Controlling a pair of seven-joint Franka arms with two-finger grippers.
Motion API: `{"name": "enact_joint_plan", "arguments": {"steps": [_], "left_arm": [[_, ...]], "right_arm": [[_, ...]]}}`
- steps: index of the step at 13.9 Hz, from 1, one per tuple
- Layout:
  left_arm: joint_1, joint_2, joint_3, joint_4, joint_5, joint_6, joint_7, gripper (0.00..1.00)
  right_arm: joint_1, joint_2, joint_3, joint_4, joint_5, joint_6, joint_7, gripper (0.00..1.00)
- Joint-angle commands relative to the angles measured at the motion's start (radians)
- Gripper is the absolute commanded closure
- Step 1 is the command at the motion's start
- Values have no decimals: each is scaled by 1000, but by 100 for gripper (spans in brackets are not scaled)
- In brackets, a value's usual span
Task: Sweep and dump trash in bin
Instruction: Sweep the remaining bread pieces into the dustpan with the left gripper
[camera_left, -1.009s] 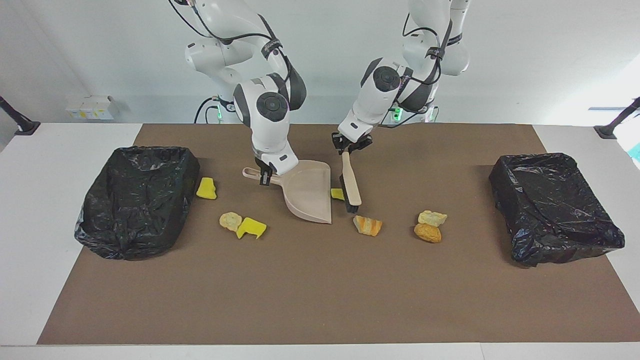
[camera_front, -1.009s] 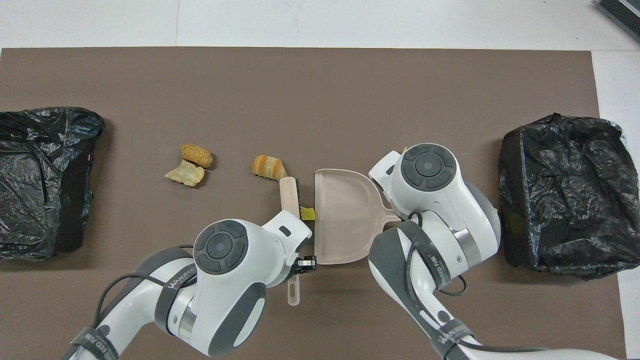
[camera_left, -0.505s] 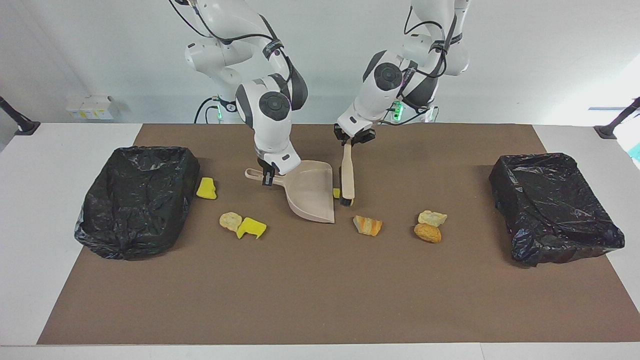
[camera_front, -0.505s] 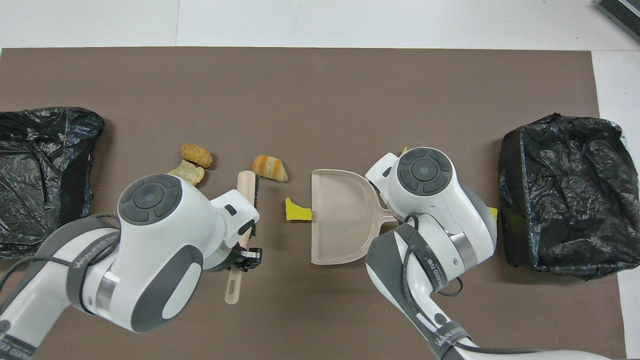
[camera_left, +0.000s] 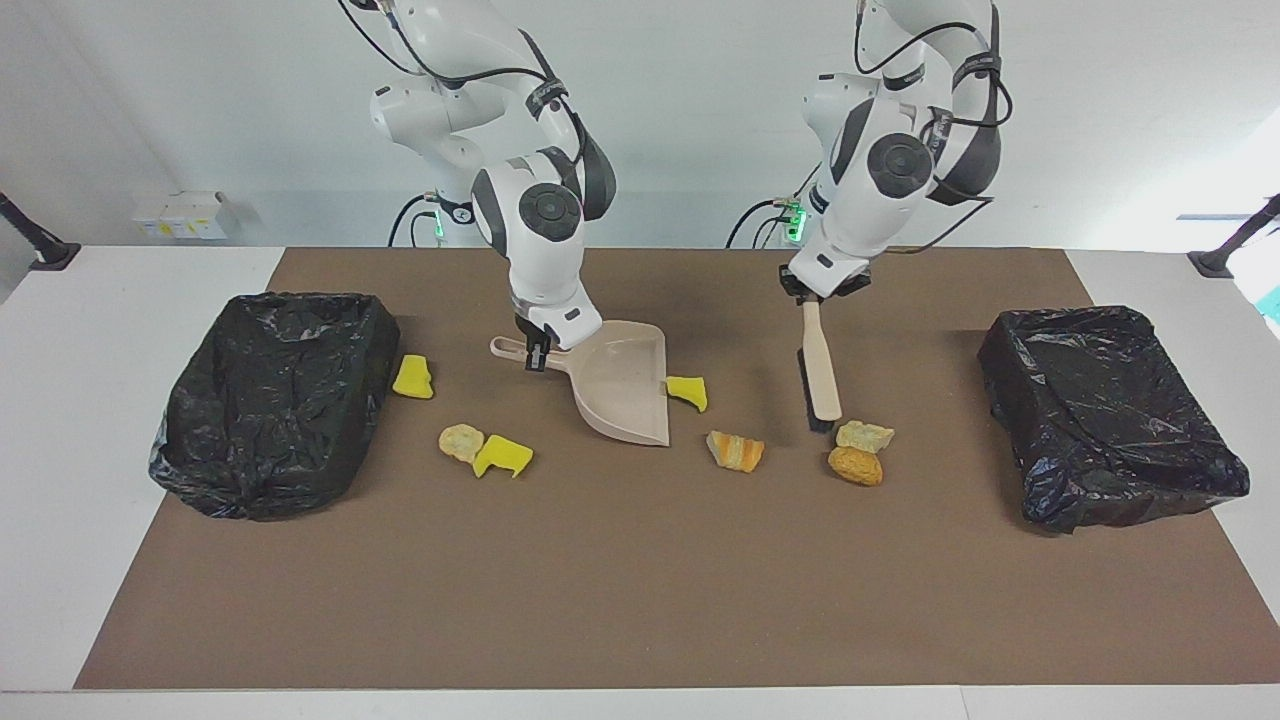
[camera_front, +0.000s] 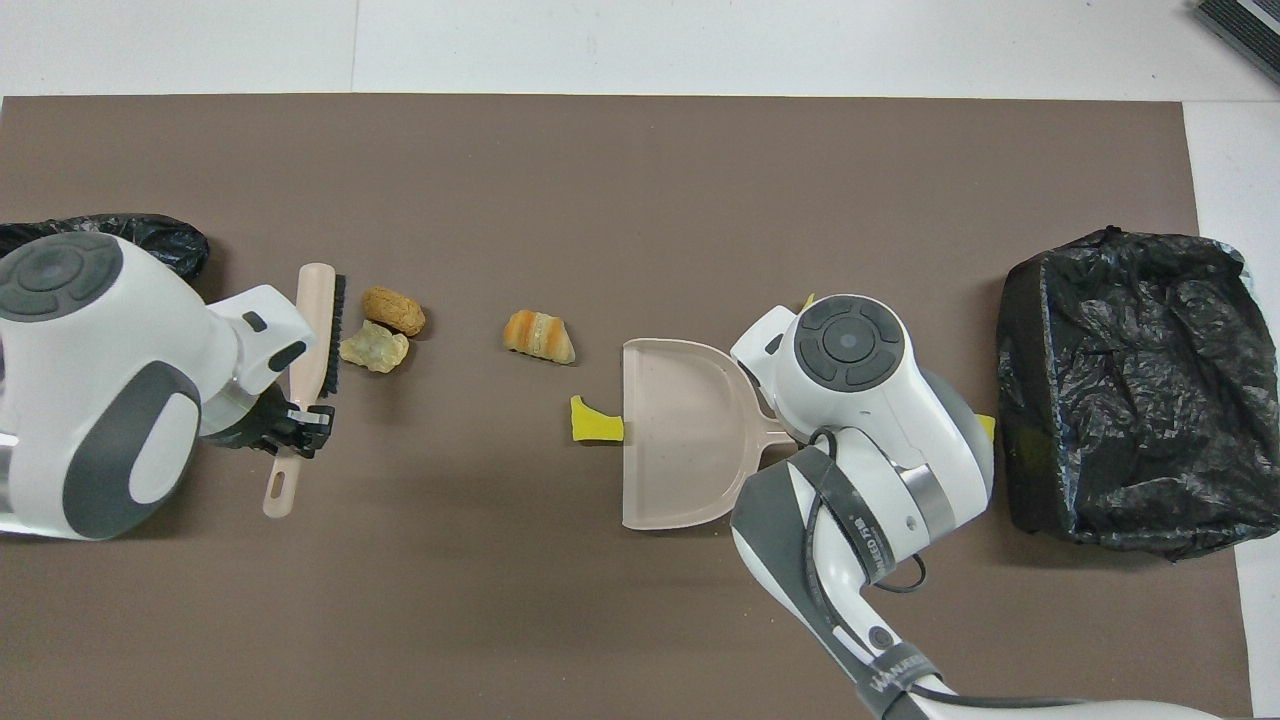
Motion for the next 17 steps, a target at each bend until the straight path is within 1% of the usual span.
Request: {"name": "enact_joint_plan", "arguments": {"steps": [1,2,4,6,7,8,12,15,17], "left_arm": [[39,75,-14,32,25,84,32,100],[54,111,-14,30,28,130,31,100],[60,150,-14,7,45,199,34,100],[46,161,-16,-6,42,239,31,100],[40,152,-22,-34,34,248,20,100],[20,148,-24,-43,29,259,15,100],[-130,171,-22,-43,-43,323,-93,100],[-208,171,-24,-43,-89,324,-109,100],[-271,164,-24,-63,-115,328,-127,100]], "right_arm": [[-2,-22,7,-32,-27,19,30,100],[-2,-22,5,-32,-28,19,30,100],[0,-22,7,-32,-28,20,30,100],[0,-22,5,-32,-27,20,30,100],[0,-22,7,-32,-28,20,30,100],[0,-22,7,-32,-27,22,32,100],[1,-22,7,-32,-27,26,32,100],[0,-22,7,-33,-27,26,32,100],[1,-22,7,-33,-27,26,39,100]]}}
